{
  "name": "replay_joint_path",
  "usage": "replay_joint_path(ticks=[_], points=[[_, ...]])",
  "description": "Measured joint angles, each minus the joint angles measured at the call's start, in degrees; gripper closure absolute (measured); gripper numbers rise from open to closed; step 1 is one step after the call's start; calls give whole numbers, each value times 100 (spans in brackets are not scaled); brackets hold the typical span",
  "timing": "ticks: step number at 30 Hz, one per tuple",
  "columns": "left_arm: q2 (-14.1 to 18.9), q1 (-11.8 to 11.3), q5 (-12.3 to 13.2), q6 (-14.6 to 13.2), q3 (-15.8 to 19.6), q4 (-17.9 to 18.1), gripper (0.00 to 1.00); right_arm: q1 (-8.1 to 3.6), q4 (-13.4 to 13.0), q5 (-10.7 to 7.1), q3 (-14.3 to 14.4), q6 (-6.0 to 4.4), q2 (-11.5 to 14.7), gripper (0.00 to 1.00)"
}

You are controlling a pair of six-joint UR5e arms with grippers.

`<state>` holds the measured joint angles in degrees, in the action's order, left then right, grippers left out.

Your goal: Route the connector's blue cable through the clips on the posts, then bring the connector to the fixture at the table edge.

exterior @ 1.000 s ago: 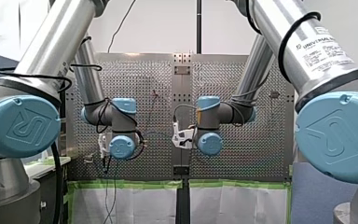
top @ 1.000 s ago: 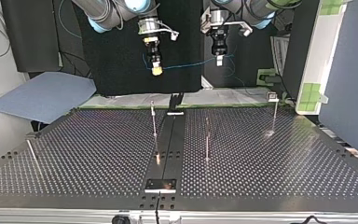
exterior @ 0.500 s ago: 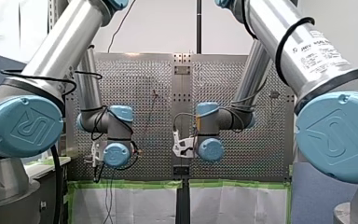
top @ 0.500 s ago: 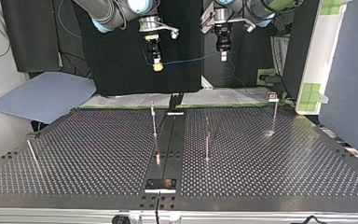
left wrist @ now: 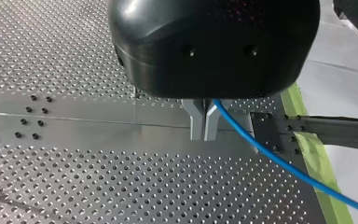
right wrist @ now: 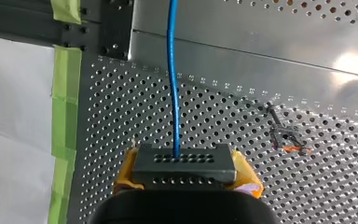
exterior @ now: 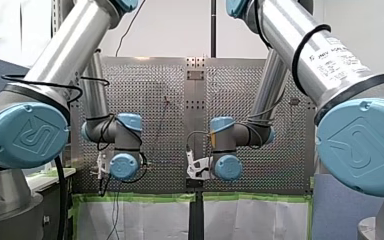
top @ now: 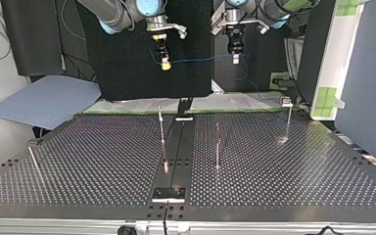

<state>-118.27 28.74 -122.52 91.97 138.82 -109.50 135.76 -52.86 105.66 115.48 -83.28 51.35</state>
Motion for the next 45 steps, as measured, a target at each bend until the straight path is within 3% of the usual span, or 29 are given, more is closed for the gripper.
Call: replay_joint_path(ticks=[6,17,24,28,33,40,45], points=[[264,-30,37,-145,2,-262,95,-8,257,0,-2,115,3,100],[807,-33,40,-162,3,-783,95,-9,440,0,-2,126,4,100],[1144,-47,81,-164,-32,-834,92,-8,470,-23,-30,117,31,100],[1354,-25,129,-118,-182,-927,92,15,574,-61,-167,6,177,100],[1572,-51,178,-51,-390,-1086,92,45,661,-212,-241,-213,405,100],[1743,-97,145,116,-586,-1143,92,-13,922,-532,-354,-544,737,100],[1750,-150,129,181,-635,-1211,92,-70,1104,-637,-509,-696,948,100]])
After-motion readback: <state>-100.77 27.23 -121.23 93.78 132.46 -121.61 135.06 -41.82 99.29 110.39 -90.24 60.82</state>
